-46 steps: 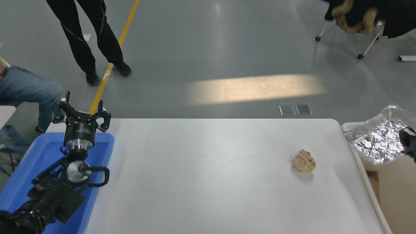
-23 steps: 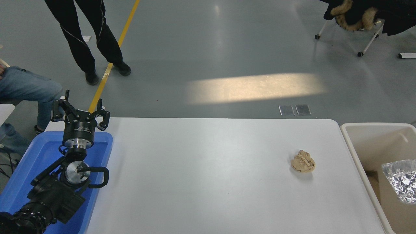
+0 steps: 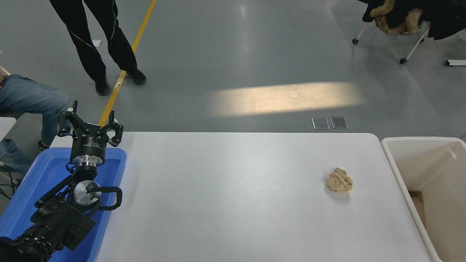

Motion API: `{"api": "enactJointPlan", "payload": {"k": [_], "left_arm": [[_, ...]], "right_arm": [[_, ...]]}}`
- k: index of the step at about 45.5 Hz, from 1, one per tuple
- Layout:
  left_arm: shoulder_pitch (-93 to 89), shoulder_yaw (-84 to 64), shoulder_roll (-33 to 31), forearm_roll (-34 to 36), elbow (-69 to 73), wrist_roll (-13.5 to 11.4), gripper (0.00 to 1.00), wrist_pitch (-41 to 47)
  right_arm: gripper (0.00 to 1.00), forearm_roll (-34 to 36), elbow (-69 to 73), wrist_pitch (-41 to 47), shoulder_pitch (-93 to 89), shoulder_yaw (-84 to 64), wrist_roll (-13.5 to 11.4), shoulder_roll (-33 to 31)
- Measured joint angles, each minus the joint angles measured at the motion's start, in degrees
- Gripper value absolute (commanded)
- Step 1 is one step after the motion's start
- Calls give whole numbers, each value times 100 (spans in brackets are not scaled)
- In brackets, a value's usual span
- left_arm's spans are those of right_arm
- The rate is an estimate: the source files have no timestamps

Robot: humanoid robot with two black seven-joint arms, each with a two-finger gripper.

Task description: Pick up foil plate and place in dustbin

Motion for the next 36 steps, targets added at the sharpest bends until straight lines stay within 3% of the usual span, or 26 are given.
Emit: {"api": "enactJointPlan", "payload": {"k": [10,19,36], "left_arm": [[-7,6,0,11,0,1,99,0],[-9,10,0,16,0,9,99,0],[-3,8,1,7,1,7,99,-2]], "right_arm": [[100,-906,1569,-11,1233,-210,12,-788],[100,-1741,3044,9,2984,-1329,17,-1171],[100,-2201,6086,249,7159,-4140,416,-286]]}}
